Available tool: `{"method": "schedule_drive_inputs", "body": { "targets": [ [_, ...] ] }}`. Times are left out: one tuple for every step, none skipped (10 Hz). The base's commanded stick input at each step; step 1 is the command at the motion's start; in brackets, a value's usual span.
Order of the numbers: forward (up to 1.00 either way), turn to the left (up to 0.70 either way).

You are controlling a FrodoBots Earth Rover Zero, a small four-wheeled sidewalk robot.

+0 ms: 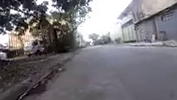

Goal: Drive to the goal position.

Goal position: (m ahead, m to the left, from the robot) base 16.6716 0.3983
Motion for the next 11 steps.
{"method": "schedule_drive_inputs", "body": {
  "targets": [
    [1.00, 0.07],
    [1.00, 0.07],
    [1.00, 0.07],
    [1.00, 0.07],
    [1.00, 0.07],
    [1.00, 0.07],
    [1.00, 0.07],
    [1.00, 0.07],
    [1.00, 0.07],
    [1.00, 0.07],
    [1.00, 0.07]
  ]
}}
